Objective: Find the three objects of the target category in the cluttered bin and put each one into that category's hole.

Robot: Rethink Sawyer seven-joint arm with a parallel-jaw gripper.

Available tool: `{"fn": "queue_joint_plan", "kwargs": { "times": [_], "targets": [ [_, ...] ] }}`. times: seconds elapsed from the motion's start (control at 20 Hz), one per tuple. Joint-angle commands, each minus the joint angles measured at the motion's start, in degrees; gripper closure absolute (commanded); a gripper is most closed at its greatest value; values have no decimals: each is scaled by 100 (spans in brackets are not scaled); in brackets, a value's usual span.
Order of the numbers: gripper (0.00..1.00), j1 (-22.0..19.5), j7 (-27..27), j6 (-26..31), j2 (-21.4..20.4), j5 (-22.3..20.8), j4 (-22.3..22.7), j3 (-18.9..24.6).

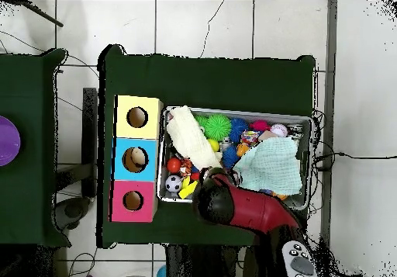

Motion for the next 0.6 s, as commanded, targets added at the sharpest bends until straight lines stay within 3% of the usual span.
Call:
{"fn": "queue_joint_plan", "kwargs": {
  "times": [0.05,0.4,0.6],
  "targets": [
    [0,-152,806,-343,-139,-264,433,242],
    [0,-194,834,-474,-327,-343,795,197],
    [0,-174,886,-812,-203,-460,946,116]
  ]
}}
